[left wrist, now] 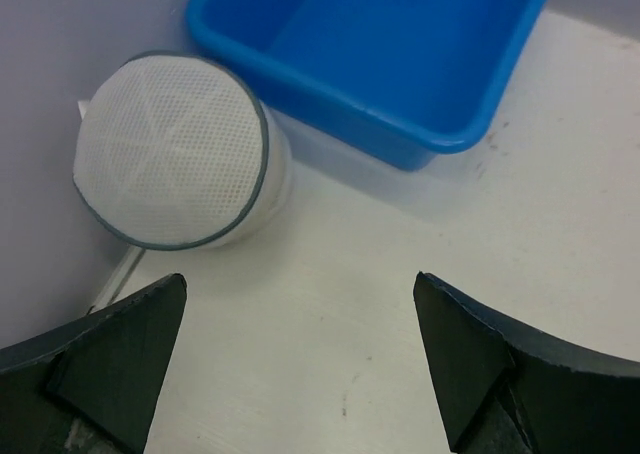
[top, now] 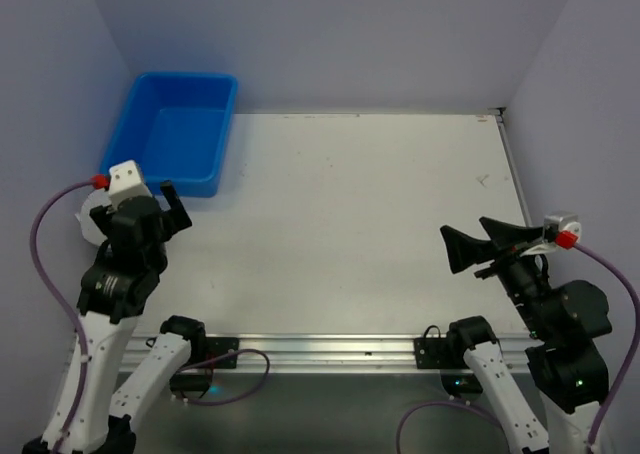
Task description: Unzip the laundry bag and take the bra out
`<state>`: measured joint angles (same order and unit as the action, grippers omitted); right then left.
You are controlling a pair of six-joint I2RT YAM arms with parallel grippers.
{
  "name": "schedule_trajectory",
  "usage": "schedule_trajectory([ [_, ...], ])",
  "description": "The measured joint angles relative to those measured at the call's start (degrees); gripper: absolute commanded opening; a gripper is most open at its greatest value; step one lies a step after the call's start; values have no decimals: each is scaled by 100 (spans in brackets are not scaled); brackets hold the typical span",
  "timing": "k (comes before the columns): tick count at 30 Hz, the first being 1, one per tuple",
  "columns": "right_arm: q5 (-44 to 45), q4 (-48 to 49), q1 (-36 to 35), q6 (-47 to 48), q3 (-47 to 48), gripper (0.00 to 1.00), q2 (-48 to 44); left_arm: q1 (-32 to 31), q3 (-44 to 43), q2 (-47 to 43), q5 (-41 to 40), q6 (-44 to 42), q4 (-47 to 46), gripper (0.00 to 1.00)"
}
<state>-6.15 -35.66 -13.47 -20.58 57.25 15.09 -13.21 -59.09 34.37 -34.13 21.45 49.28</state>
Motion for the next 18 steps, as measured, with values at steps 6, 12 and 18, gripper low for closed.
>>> schedule_trajectory([
  [6,-400,-90,-2,-151,-455,99,120,39,55,1952,-1071,-170,-133,100],
  [12,-754,-68,0,-212,-708,99,125,730,59,3473,-1585,-433,-688,100],
  [18,-990,13,-2,-216,-957,99,52,1370,-109,4763,-1808,-570,-1176,97],
])
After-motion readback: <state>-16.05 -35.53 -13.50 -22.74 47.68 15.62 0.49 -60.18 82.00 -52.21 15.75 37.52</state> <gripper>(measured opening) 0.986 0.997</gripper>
